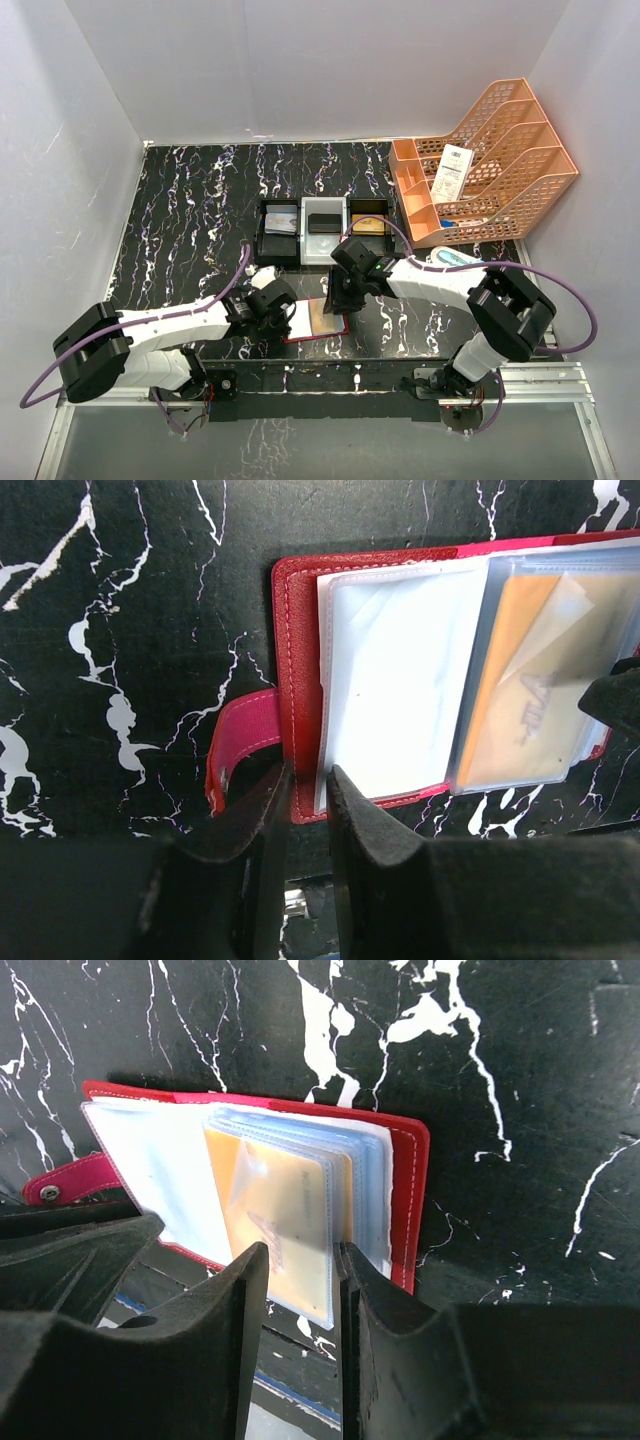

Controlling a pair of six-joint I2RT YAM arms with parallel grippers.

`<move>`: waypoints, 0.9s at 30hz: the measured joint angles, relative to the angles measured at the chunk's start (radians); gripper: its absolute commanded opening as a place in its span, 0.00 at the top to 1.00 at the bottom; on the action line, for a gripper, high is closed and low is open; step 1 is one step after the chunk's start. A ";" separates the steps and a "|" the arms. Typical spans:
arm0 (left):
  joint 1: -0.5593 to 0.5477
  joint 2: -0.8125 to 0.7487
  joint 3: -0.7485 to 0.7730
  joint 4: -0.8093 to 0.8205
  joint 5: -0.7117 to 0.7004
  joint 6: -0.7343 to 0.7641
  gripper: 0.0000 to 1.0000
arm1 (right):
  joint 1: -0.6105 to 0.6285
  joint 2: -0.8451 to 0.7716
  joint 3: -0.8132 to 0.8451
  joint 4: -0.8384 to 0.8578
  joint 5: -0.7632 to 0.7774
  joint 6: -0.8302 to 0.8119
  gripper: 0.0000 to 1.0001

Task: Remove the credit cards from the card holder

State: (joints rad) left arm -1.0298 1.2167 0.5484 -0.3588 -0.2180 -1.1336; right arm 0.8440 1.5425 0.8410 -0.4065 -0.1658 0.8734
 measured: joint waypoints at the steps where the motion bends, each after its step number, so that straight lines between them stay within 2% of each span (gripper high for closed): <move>1: 0.000 0.000 0.000 0.000 0.000 0.001 0.81 | 0.000 0.000 0.000 0.003 -0.006 0.000 0.72; 17: 0.000 0.011 0.011 -0.010 0.000 0.023 0.83 | 0.000 -0.023 -0.002 -0.015 0.023 0.019 0.91; 22: 0.000 0.016 0.015 -0.011 -0.001 0.026 0.83 | 0.000 -0.023 0.002 -0.055 0.043 0.014 0.91; 27: 0.000 0.016 0.015 -0.011 -0.001 0.026 0.83 | 0.000 -0.023 0.002 -0.056 0.021 0.011 0.84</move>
State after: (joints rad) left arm -1.0298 1.2327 0.5632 -0.3698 -0.2192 -1.1072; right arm 0.8440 1.5192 0.8429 -0.4625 -0.1452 0.8845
